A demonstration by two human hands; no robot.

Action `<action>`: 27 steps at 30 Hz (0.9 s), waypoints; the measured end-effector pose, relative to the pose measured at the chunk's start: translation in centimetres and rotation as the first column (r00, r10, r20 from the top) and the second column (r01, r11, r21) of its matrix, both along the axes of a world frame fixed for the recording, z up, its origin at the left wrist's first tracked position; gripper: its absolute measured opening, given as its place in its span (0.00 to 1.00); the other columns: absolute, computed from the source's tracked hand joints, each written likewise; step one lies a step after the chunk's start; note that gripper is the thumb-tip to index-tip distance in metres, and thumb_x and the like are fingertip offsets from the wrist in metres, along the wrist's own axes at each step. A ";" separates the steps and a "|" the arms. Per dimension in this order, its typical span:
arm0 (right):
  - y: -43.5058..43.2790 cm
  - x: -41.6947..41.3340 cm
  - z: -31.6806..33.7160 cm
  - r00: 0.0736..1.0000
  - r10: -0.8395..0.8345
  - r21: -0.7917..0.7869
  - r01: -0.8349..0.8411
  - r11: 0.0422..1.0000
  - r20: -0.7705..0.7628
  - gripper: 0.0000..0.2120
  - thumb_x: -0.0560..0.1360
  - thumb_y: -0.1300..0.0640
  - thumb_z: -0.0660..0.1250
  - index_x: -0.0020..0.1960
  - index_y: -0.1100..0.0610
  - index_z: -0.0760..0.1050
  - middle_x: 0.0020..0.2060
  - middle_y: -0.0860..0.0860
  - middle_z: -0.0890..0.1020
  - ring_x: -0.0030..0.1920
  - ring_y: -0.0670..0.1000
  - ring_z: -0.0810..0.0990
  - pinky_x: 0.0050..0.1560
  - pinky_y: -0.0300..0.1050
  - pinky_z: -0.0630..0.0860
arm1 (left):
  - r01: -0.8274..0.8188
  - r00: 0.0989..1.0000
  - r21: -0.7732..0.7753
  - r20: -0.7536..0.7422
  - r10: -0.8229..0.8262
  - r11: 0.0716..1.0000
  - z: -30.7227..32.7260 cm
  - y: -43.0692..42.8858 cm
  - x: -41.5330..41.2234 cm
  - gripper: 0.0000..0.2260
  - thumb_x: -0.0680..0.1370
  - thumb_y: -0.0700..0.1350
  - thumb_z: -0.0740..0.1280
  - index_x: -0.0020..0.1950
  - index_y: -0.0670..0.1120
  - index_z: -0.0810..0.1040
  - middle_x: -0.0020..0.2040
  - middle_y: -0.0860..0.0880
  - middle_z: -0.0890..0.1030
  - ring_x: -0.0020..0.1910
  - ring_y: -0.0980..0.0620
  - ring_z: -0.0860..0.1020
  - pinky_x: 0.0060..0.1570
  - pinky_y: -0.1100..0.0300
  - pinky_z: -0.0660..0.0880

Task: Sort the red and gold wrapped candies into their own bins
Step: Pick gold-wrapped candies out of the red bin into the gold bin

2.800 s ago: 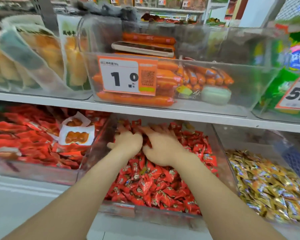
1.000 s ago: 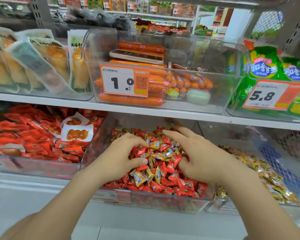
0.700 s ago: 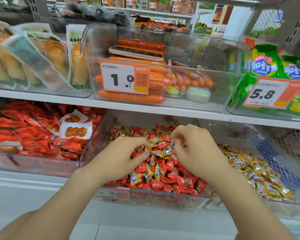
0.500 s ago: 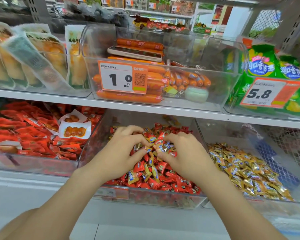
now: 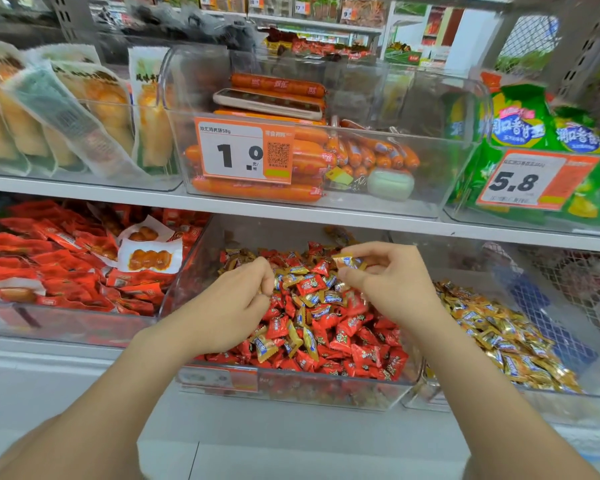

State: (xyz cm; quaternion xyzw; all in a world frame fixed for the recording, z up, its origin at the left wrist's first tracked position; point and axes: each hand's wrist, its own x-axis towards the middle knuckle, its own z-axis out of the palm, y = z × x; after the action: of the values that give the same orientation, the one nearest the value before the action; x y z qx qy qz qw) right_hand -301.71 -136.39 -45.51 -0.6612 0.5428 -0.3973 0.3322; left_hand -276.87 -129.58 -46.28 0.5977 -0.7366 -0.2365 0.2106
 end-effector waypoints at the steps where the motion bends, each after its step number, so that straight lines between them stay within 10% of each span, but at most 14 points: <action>1: 0.0 0.0 0.1 0.999 -0.021 0.002 0.021 1.000 0.040 0.07 0.72 0.53 0.81 0.49 0.47 0.87 0.37 0.57 0.86 0.35 0.51 0.83 0.39 0.48 0.82 | 0.006 1.000 0.044 0.010 -0.006 0.999 0.1 0.1 0.1 0.08 0.82 0.36 0.56 0.50 0.49 0.66 0.39 0.50 0.69 0.34 0.56 0.65 0.34 0.62 0.65; 6: 0.9 0.3 0.2 0.983 -0.001 -0.101 -0.018 0.995 -0.185 0.05 0.80 0.53 0.63 0.46 0.50 0.76 0.32 0.50 0.82 0.29 0.46 0.74 0.34 0.48 0.72 | -0.018 0.995 0.152 0.100 0.003 0.988 0.4 0.7 0.3 0.09 0.79 0.50 0.67 0.48 0.51 0.68 0.37 0.52 0.73 0.29 0.57 0.66 0.32 0.59 0.64; 11: 1.6 0.7 0.6 0.966 0.021 -0.223 -0.081 0.972 -0.257 0.11 0.78 0.58 0.59 0.46 0.47 0.78 0.27 0.55 0.79 0.26 0.54 0.74 0.32 0.47 0.71 | 0.001 0.959 0.155 0.281 -0.045 0.988 -0.3 0.8 1.2 0.21 0.69 0.70 0.76 0.46 0.55 0.78 0.43 0.56 0.78 0.45 0.60 0.72 0.40 0.59 0.69; 18: 1.7 0.2 1.4 0.991 0.095 0.295 -0.118 0.948 0.091 0.17 0.80 0.57 0.58 0.35 0.57 0.76 0.31 0.55 0.70 0.28 0.50 0.63 0.29 0.43 0.57 | 0.059 0.993 0.027 0.096 -0.061 0.998 0.0 0.7 0.4 0.10 0.81 0.53 0.65 0.41 0.52 0.75 0.37 0.52 0.79 0.33 0.59 0.73 0.36 0.60 0.66; 23: 2.8 -0.3 1.6 0.917 0.343 0.198 -0.382 0.903 0.203 0.16 0.87 0.53 0.63 0.48 0.61 0.82 0.33 0.58 0.75 0.32 0.55 0.73 0.26 0.44 0.67 | 0.029 0.997 -0.068 0.073 -0.024 0.997 -0.1 0.4 -0.2 0.22 0.85 0.54 0.59 0.34 0.44 0.67 0.28 0.50 0.69 0.27 0.54 0.66 0.33 0.53 0.66; 27: 3.3 -0.1 1.5 0.831 0.517 0.176 -0.552 0.815 0.207 0.14 0.86 0.67 0.60 0.59 0.60 0.84 0.37 0.52 0.80 0.34 0.50 0.74 0.34 0.44 0.71 | 0.025 0.997 -0.039 -0.075 -0.028 0.999 0.0 0.0 -0.2 0.11 0.86 0.50 0.64 0.46 0.49 0.79 0.35 0.51 0.84 0.29 0.55 0.81 0.34 0.56 0.81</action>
State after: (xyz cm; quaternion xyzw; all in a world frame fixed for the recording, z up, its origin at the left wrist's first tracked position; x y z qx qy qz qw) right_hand -301.79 -133.09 -44.01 -0.7129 0.3504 -0.2709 0.5438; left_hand -277.11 -129.58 -46.25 0.5743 -0.7404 -0.2476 0.2461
